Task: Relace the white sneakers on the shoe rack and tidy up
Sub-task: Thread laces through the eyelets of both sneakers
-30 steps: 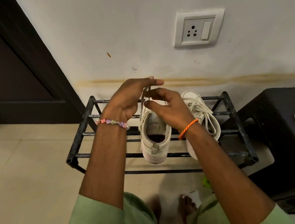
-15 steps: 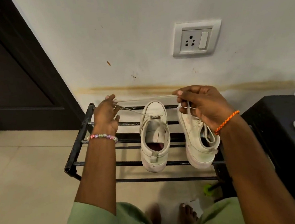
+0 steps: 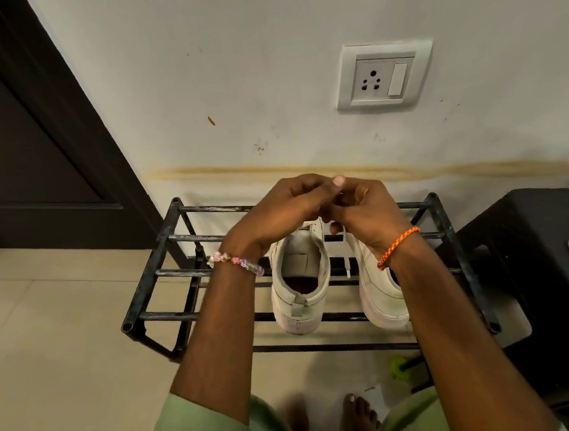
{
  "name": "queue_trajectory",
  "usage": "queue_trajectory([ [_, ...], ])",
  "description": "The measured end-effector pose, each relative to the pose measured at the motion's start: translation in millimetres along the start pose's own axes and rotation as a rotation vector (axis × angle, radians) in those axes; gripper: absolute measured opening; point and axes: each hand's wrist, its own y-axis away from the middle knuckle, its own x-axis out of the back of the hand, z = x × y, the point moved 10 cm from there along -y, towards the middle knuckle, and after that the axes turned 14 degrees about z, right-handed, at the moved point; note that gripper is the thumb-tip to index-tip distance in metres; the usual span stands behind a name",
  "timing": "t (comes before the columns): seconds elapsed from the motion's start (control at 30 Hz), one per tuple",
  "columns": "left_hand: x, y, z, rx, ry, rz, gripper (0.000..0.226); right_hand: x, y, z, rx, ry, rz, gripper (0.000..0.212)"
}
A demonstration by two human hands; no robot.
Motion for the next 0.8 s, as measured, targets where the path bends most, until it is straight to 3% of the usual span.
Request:
queue_trajectory([
  [0.1, 6, -1, -7, -0.003, -0.12, 0.001, 0.035, 6, 0, 2, -0.012, -0.025, 0.005, 0.02],
  [0.3, 32, -2, -18, 0.075, -0.127, 0.084, 0.019, 11, -4, 9, -0.058, -0.028, 0.013, 0.008],
  [0.5, 77, -10, -35, 0.086, -0.054, 0.391, 0.006, 32, -11, 21, -0.116, -0.023, 0.114, 0.01],
  [0.7, 93, -10, -56, 0.2, -0.012, 0.59, 0.012, 31, -9, 29, -0.236, -0.151, 0.105, 0.014],
  [0.8, 98, -9, -59, 0.19, -0.077, 0.648, 0.009, 38, -11, 30, -0.207, -0.072, 0.187, 0.013],
])
